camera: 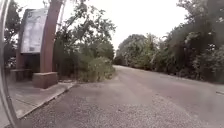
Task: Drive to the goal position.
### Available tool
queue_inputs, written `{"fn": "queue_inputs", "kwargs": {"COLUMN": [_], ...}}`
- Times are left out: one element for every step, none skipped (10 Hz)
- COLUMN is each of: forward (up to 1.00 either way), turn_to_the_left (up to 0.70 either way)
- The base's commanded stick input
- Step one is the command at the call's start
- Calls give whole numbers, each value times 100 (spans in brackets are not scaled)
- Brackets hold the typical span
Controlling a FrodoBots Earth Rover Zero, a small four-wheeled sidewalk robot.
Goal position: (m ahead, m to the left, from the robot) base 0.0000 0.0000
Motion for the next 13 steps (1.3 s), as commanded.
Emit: {"fn": "queue_inputs", "kwargs": {"forward": [4,4,4,4,4,4,4,4,4,4,4,4,4], "turn_to_the_left": [0,0,0,0,0,0,0,0,0,0,0,0,0]}}
